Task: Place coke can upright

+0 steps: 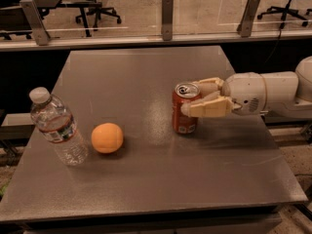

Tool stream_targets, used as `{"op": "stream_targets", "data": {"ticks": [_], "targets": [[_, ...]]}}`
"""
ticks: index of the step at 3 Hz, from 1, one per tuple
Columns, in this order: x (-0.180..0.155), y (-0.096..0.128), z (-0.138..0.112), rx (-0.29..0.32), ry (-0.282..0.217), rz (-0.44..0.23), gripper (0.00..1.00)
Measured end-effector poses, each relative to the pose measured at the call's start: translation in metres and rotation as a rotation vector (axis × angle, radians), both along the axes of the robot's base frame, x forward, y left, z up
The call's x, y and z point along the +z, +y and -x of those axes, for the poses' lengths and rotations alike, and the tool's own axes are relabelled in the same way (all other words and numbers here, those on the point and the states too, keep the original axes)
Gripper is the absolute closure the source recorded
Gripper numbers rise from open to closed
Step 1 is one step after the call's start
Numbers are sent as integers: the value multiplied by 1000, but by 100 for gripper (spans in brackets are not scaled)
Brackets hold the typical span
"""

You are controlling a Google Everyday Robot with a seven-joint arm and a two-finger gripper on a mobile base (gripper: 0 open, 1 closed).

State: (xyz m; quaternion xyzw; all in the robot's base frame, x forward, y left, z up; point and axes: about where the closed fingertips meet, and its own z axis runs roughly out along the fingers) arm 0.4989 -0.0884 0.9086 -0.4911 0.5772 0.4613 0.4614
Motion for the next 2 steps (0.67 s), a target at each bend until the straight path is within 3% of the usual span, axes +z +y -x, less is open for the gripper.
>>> {"op": "stream_targets", "data": {"ticks": [1, 2], "targets": [[1, 3, 0, 5, -1, 1, 15], [1, 5, 1, 9, -2, 1, 0]]}}
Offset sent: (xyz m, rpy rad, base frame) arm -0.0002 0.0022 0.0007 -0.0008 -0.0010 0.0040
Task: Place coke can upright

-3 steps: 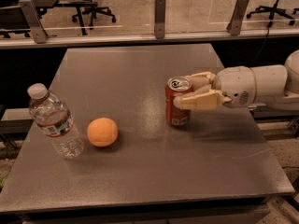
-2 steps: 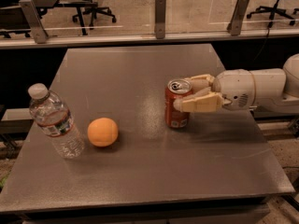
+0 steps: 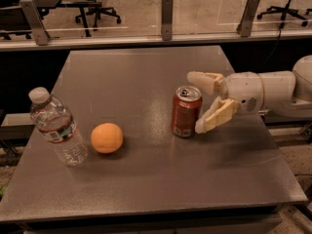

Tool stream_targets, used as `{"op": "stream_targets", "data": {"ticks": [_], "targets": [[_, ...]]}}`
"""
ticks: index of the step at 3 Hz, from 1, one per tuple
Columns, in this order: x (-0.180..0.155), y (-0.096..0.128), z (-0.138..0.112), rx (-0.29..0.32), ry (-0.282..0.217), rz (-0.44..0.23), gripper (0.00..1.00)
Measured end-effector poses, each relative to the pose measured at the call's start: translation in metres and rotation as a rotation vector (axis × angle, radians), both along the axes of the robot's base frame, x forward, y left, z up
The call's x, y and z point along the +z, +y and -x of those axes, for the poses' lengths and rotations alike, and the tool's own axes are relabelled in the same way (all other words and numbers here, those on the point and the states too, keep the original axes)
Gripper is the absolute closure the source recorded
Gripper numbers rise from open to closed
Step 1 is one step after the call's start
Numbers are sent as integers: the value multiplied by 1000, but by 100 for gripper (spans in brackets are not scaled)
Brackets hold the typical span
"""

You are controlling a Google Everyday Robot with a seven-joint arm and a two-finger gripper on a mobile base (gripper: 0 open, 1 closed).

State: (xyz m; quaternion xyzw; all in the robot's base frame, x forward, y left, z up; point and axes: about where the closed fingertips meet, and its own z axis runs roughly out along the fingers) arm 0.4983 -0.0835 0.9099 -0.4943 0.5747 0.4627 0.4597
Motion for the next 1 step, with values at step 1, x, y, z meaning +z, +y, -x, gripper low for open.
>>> {"op": "stream_targets", "data": {"ticks": [1], "targets": [[0, 0, 0, 0, 0, 0, 0]]}}
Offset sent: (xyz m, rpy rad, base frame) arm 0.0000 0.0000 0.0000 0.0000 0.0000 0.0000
